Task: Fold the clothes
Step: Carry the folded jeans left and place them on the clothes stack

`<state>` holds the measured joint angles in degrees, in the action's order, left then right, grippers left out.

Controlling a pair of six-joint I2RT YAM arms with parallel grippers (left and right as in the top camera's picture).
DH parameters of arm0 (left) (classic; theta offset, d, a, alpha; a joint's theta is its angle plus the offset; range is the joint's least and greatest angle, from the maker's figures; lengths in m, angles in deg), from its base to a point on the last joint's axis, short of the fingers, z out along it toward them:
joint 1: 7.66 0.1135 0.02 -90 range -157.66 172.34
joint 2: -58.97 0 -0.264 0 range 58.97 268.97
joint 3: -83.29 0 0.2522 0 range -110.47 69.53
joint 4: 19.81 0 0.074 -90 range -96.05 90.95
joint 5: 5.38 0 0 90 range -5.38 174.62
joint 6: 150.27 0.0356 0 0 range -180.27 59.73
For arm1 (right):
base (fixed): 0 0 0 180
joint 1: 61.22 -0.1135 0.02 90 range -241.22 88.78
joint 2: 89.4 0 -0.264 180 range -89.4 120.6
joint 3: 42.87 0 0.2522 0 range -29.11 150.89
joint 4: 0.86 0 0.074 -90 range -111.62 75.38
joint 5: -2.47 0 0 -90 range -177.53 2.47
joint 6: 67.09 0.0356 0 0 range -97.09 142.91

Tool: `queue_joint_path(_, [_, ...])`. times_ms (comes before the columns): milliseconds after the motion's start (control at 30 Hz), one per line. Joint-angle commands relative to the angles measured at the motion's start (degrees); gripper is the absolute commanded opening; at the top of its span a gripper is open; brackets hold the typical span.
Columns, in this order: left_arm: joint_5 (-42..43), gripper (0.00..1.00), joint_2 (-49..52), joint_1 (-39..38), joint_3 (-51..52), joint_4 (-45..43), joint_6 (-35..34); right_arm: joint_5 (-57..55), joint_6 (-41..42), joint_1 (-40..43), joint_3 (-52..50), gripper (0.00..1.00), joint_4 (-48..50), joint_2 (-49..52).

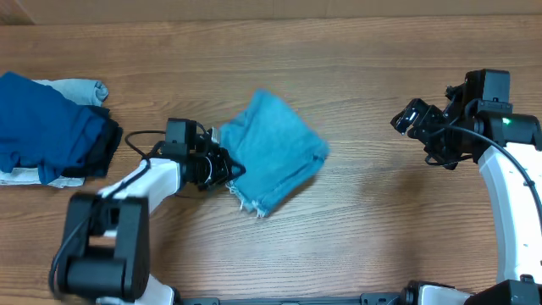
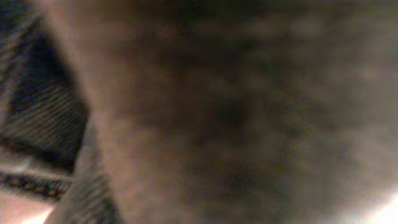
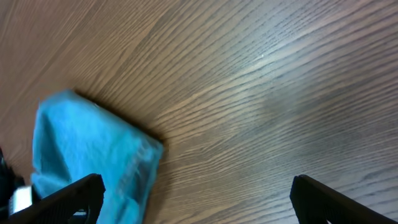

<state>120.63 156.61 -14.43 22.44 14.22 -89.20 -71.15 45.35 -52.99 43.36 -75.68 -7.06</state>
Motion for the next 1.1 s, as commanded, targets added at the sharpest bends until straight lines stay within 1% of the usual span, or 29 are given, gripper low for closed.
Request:
queue_joint_path(0, [-1.01, 0.04, -14.43, -0.46, -13.35, 6.10, 5.86, 0.35, -0.11, 0.04, 0.68, 1.00, 0.24, -0.59])
queue_joint_path(100, [-0.63, 0.04, -21.14, 0.48, -25.35, 9.64, 6.27, 0.35, -0.11, 0.04, 0.68, 1.00, 0.24, -0.59])
queue_joint_path(200, [-5.51, 0.04, -22.64, 3.93, -35.47, 11.19, 4.61, 0.35, -0.11, 0.04, 0.68, 1.00, 0.24, -0.59])
queue_joint_path(267, [-8.04, 0.04, -22.62, 7.93, -38.86, 11.21, 4.55, 0.35, -0.11, 0.04, 0.68, 1.00, 0.24, -0.59])
queue_joint_path(333, [-8.33, 0.04, -22.60, 15.15, -40.04, 11.23, 4.55, 0.35, -0.11, 0.04, 0.68, 0.99, 0.22, -0.59])
queue_joint_path(367, [-7.48, 0.04, -22.60, 20.44, -40.02, 12.37, 4.50, 0.33, -0.13, 0.04, 0.68, 1.00, 0.20, -0.59])
queue_joint_path(400, [-6.78, 0.04, -22.53, 23.98, -40.02, 13.60, 4.55, 0.33, -0.13, 0.04, 0.68, 1.00, 0.07, -0.59])
queue_joint_path(433, [-5.51, 0.04, -22.34, 29.90, -40.02, 16.04, 5.20, 0.31, -0.13, 0.04, 0.68, 1.00, 0.04, -0.59])
queue_joint_path(500, [-1.95, 0.04, -21.64, 40.19, -40.00, 20.24, 9.81, 0.26, -0.13, 0.04, 0.66, 1.00, 0.09, -0.59])
queue_joint_path(567, [0.09, 0.04, -20.55, 46.64, -40.00, 22.64, 12.57, 0.15, -0.13, 0.04, 0.68, 1.00, 0.04, -0.59])
queue_joint_path(600, [1.53, 0.04, -19.56, 49.99, -40.00, 23.58, 13.81, 0.15, -0.13, 0.04, 0.68, 1.00, 0.02, -0.59])
queue_joint_path(633, [5.07, 0.04, -17.57, 54.36, -39.98, 24.13, 16.48, 0.15, -0.13, 0.04, 0.68, 1.00, 0.00, -0.59])
queue_joint_path(700, [11.28, 0.04, -12.98, 59.74, -39.98, 24.24, 20.44, 0.15, -0.11, 0.04, 0.68, 1.00, -0.02, -0.59])
queue_joint_path(767, [19.71, 0.04, -7.15, 62.75, -39.98, 23.34, 27.04, 0.15, -0.11, 0.04, 0.68, 1.00, 0.00, -0.59])
queue_joint_path(800, [27.04, 0.04, -3.23, 63.58, -39.98, 22.01, 30.53, 0.15, -0.11, 0.04, 0.68, 1.00, 0.00, -0.59])
queue_joint_path(833, [32.41, 0.04, -0.50, 63.78, -39.98, 20.57, 32.06, 0.17, -0.11, 0.04, 0.68, 1.00, -0.07, -0.59])
queue_joint_path(900, [42.42, 0.04, 3.50, 63.73, -39.98, 16.68, 32.15, 0.15, -0.11, 0.04, 0.68, 1.00, -0.50, -0.59])
queue_joint_path(933, [44.74, 0.04, 4.09, 63.56, -39.98, 15.74, 32.11, 0.15, -0.11, 0.04, 0.68, 1.00, -0.61, -0.59])
queue_joint_path(1033, [44.61, 0.04, 2.12, 63.04, -40.65, 14.99, 31.74, 0.15, -0.11, 0.04, 0.68, 1.00, -0.33, -0.59])
queue_joint_path(1067, [44.61, 0.04, 0.85, 63.04, -41.55, 14.95, 30.64, 0.15, -0.11, 0.04, 0.68, 1.00, -0.09, -0.59])
